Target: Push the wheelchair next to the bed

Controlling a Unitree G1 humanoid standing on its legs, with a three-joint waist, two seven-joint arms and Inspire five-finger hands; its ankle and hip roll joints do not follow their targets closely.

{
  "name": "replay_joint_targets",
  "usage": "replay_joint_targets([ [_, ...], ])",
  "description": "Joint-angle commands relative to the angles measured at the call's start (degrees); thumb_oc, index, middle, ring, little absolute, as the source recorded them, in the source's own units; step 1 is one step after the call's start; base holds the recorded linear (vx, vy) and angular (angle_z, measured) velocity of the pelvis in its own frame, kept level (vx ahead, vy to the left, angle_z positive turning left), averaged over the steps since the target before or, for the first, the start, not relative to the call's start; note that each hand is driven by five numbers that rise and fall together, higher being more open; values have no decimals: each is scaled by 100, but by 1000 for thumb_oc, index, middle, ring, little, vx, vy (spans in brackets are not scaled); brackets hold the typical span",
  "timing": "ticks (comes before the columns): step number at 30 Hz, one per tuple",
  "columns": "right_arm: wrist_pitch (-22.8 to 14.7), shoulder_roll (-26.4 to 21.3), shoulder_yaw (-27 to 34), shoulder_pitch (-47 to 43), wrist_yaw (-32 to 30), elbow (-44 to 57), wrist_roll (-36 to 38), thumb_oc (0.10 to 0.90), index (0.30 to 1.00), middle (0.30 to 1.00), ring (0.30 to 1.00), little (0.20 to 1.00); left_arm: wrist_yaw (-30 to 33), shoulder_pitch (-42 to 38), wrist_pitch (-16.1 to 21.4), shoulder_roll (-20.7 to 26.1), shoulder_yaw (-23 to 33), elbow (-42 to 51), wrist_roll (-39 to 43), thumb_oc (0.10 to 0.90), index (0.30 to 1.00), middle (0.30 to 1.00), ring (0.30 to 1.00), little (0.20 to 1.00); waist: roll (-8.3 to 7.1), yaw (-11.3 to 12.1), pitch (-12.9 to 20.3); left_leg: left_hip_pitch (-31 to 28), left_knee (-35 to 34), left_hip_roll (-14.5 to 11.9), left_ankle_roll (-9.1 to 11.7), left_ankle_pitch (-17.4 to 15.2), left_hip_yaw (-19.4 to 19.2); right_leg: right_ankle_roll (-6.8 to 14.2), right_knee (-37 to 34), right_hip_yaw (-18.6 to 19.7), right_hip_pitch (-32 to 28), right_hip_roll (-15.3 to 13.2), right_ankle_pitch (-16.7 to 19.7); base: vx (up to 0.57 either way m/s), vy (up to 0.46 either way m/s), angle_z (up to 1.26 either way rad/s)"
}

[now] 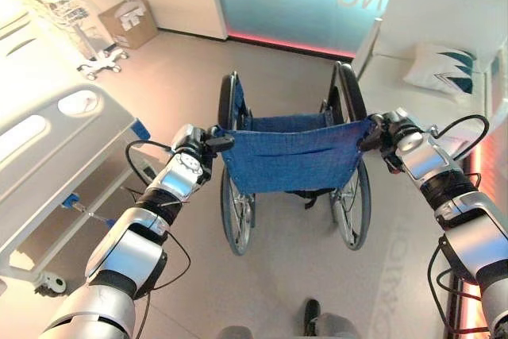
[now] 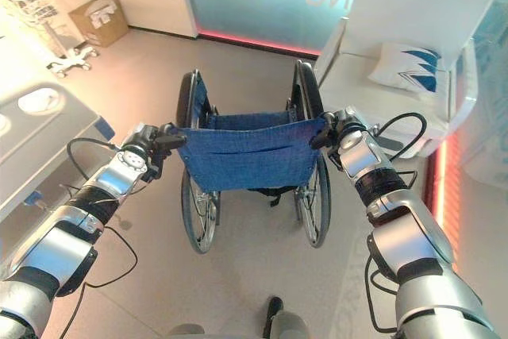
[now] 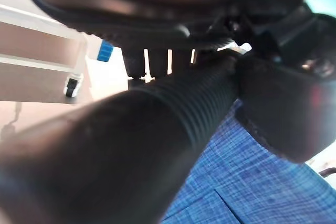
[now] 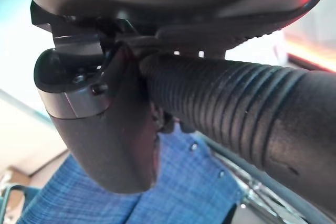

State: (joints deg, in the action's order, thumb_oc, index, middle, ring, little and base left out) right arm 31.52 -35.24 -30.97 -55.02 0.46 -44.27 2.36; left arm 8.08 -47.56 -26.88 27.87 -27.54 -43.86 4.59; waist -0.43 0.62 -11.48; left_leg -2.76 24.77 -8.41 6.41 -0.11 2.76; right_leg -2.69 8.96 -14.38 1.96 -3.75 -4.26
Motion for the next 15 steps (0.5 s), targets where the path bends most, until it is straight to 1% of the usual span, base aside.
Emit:
replay_joint_targets([
  [1, -1231, -194, -660, -63, 523, 619, -668, 400, 300, 300, 300, 300, -724, 1014, 606, -235, -232, 191, 275, 400, 300, 300, 300, 300, -310, 257, 56, 236, -514, 43, -305, 762, -207, 405, -150, 21, -8, -276, 613, 335, -212, 30],
  [2, -1260, -175, -675, -85, 558, 595, -756, 400, 300, 300, 300, 300, -748, 1123, 555, -252, -203, 331, 255, 400, 300, 300, 300, 300, -281, 369, -15, 416, -660, 322, -333, 675, -291, 409, -284, 22, -262, -183, 572, 286, -160, 6],
  [3, -1281, -171, -677, -92, 579, 590, -809, 400, 300, 300, 300, 300, -757, 1150, 533, -253, -193, 380, 234, 400, 300, 300, 300, 300, -266, 401, -41, 479, -720, 402, -332, 665, -336, 408, -331, 22, -336, -150, 560, 479, -228, -4],
  [4, -1278, -135, -690, -128, 662, 574, -1050, 400, 300, 300, 300, 300, -877, 1207, 424, -221, -204, 576, 205, 400, 300, 300, 300, 300, -191, 548, -156, 899, -924, 785, -309, 691, -526, 403, -518, 64, -630, -2, 504, 406, -168, -4],
  [5, -1292, -136, -719, -174, 672, 547, -1152, 400, 300, 300, 300, 300, -952, 1232, 425, -187, -238, 637, 214, 400, 300, 300, 300, 300, -118, 646, -218, 1154, -1110, 976, -293, 752, -673, 399, -605, 65, -775, 116, 467, 460, -178, -18],
  [6, -1318, -139, -749, -232, 731, 516, -1302, 400, 300, 300, 300, 300, -1060, 1255, 408, -140, -265, 700, 203, 400, 300, 300, 300, 300, -66, 739, -277, 1303, -1246, 1105, -292, 788, -773, 400, -667, 95, -884, 200, 432, 296, -105, -22],
  [7, -1331, -158, -777, -263, 771, 501, -1362, 400, 300, 300, 300, 300, -1117, 1265, 423, -98, -276, 722, 204, 400, 300, 300, 300, 300, -26, 786, -284, 1393, -1385, 1175, -281, 852, -823, 397, -691, 112, -941, 272, 413, 433, -116, -45],
  [8, -1442, -238, -863, -353, 883, 439, -1507, 400, 300, 300, 300, 300, -1277, 1370, 460, 81, -312, 876, 226, 400, 300, 300, 300, 300, 69, 945, -284, 1589, -1789, 1339, -288, 1036, -923, 390, -756, 206, -1108, 456, 352, 377, -87, -46],
  [9, -1465, -268, -886, -380, 911, 429, -1520, 400, 300, 300, 300, 300, -1320, 1415, 467, 129, -297, 934, 199, 400, 300, 300, 300, 300, 90, 996, -275, 1629, -1921, 1388, -297, 1095, -934, 386, -766, 241, -1156, 511, 326, 479, -100, -74],
  [10, -1493, -329, -923, -437, 996, 414, -1540, 400, 300, 300, 300, 300, -1429, 1503, 454, 242, -269, 1087, 157, 400, 300, 300, 300, 300, 132, 1094, -250, 1686, -2118, 1473, -329, 1197, -928, 367, -770, 317, -1234, 618, 266, 373, -59, -65],
  [12, -1551, -413, -941, -521, 1092, 343, -1445, 400, 300, 300, 300, 300, -1703, 1654, 380, 426, -205, 1349, 12, 400, 300, 300, 300, 300, 182, 1250, -192, 1737, -2294, 1587, -405, 1267, -1024, 321, -672, 383, -1331, 765, 72, 504, -38, -76],
  [13, -1639, -423, -951, -585, 1224, 223, -1602, 400, 300, 300, 300, 300, -1850, 1745, 344, 529, -187, 1498, -227, 400, 300, 300, 300, 300, 185, 1351, -128, 1753, -2204, 1631, -528, 1143, -1205, 271, -494, 324, -1352, 851, -141, 565, 9, -65],
  [14, -1727, -416, -1003, -619, 1259, 134, -1639, 400, 300, 300, 300, 300, -1917, 1760, 298, 608, -184, 1571, -319, 400, 300, 300, 300, 300, 178, 1399, -95, 1712, -2107, 1620, -632, 1013, -1277, 241, -307, 261, -1321, 862, -284, 466, 21, -39],
  [15, -1761, -404, -1019, -618, 1249, 79, -1612, 400, 300, 300, 300, 300, -1946, 1774, 292, 629, -185, 1577, -346, 400, 300, 300, 300, 300, 163, 1425, -71, 1694, -2053, 1613, -688, 945, -1263, 238, -201, 254, -1322, 850, -365, 578, 28, -27],
])
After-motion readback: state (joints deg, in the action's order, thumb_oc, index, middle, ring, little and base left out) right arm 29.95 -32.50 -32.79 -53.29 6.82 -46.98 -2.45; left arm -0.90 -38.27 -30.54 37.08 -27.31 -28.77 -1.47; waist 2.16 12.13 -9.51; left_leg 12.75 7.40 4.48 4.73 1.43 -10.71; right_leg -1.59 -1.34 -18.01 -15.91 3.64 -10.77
